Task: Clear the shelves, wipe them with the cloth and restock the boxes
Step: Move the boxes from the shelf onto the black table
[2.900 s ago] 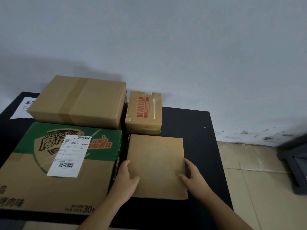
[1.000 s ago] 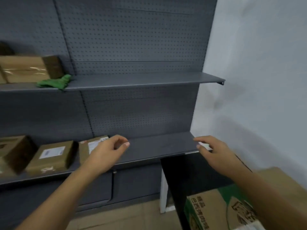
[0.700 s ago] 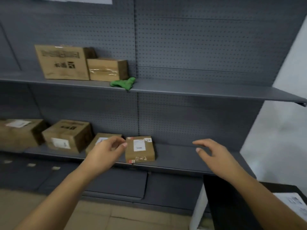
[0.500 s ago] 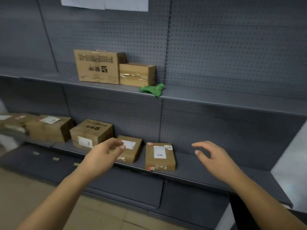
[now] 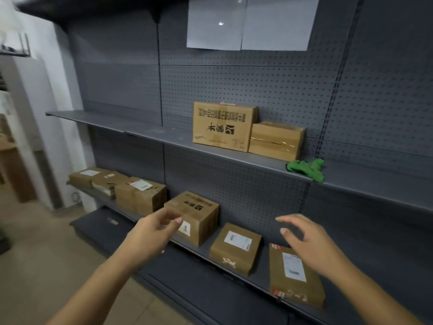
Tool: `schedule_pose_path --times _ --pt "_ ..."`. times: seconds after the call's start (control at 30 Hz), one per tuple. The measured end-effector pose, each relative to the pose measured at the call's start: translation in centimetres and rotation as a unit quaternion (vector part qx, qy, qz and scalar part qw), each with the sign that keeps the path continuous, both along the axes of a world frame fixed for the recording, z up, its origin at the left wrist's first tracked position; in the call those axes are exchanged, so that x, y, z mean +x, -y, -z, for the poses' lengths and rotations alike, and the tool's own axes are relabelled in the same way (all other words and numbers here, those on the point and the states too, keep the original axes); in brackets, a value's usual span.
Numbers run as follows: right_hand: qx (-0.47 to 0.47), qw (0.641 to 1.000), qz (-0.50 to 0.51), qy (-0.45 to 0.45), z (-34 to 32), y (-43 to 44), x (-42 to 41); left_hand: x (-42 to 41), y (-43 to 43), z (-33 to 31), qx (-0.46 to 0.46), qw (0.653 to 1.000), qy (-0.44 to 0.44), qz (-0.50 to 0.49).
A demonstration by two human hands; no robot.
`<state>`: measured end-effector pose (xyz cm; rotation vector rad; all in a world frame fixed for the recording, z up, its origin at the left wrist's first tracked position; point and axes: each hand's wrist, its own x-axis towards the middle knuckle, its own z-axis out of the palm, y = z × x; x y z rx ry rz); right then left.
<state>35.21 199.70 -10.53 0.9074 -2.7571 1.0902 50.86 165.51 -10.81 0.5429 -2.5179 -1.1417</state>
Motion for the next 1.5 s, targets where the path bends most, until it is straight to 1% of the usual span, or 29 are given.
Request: schedule_pose_path --times 0.23,0.5,0.73,0.87,1.07,1.23,1.43,1.5 --pt "0.005 0.999 -0.052 -0.017 -0.9 8.4 -6.4 -2.9 5.3 -0.4 0.003 0.999 -0.018 -0.044" --pt "0.001 0.994 -0.107 -0.028 -1.9 15.6 -14.6 -8.7 10.0 -0.5 0.007 0.995 -0.022 -0.095" --pt "0.008 0.991 -0.126 -0.049 -2.8 20.4 -19.6 -13.7 13.4 -0.8 0.0 0.994 -0.028 -0.105" --pt "0.021 0.991 -0.12 -0.061 -3.4 23.1 -22.0 -17.1 16.1 -1.1 -0.001 0.996 -0.028 -0.084" --pt "0.028 0.993 -0.074 -0.086 -4.2 27.1 -25.3 -23.2 21.5 -2.1 -0.037 0.999 -0.02 -0.032" --pt "0.041 0.995 0.003 -0.091 -5.6 29.7 -27.4 -28.7 26.3 -4.1 -0.071 0.996 -0.035 0.031" --pt "0.036 0.991 0.084 -0.1 -7.1 31.1 -29.0 -34.8 30.2 -6.7 -0.119 0.989 -0.043 0.079" --pt "0.044 0.988 0.105 -0.099 -7.2 30.8 -29.4 -36.7 30.5 -7.0 -0.113 0.988 -0.04 0.093"
